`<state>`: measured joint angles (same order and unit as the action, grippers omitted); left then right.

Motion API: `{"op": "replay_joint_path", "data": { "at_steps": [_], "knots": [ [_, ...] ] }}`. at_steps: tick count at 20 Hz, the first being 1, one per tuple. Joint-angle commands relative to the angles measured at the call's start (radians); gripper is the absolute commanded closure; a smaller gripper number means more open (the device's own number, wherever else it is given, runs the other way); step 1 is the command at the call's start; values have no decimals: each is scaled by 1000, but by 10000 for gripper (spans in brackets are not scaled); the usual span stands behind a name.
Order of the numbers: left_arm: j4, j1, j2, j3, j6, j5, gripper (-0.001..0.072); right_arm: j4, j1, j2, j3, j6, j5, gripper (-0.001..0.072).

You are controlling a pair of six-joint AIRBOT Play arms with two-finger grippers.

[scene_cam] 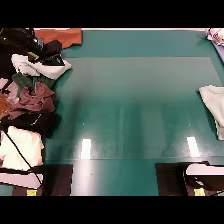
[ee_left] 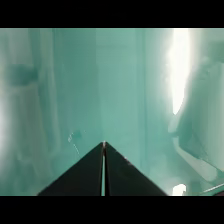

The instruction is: Fold the shirts.

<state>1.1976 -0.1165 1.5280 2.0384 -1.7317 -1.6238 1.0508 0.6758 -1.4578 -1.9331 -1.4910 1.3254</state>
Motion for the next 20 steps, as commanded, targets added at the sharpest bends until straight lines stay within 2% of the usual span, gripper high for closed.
{"op": "replay_joint_path", "data": {
  "at_steps": [1,4,7,10,13,20],
  "knots": [
    [6,0,-80,-34,140,55,681,-254,-103,73,63,265,-29,696],
    [70,0,-295,-242,156,200,681,-407,-162,217,336,410,-87,696],
    [109,0,-513,-560,153,310,681,-403,-240,391,647,522,-218,696],
    [108,0,-669,-783,151,477,681,-338,-350,515,881,646,-376,695],
    [120,0,-700,-819,171,459,681,-261,-435,586,983,647,-454,695],
    [135,0,-700,-819,165,460,681,-264,-551,739,1086,647,-454,695]
  ]
}}
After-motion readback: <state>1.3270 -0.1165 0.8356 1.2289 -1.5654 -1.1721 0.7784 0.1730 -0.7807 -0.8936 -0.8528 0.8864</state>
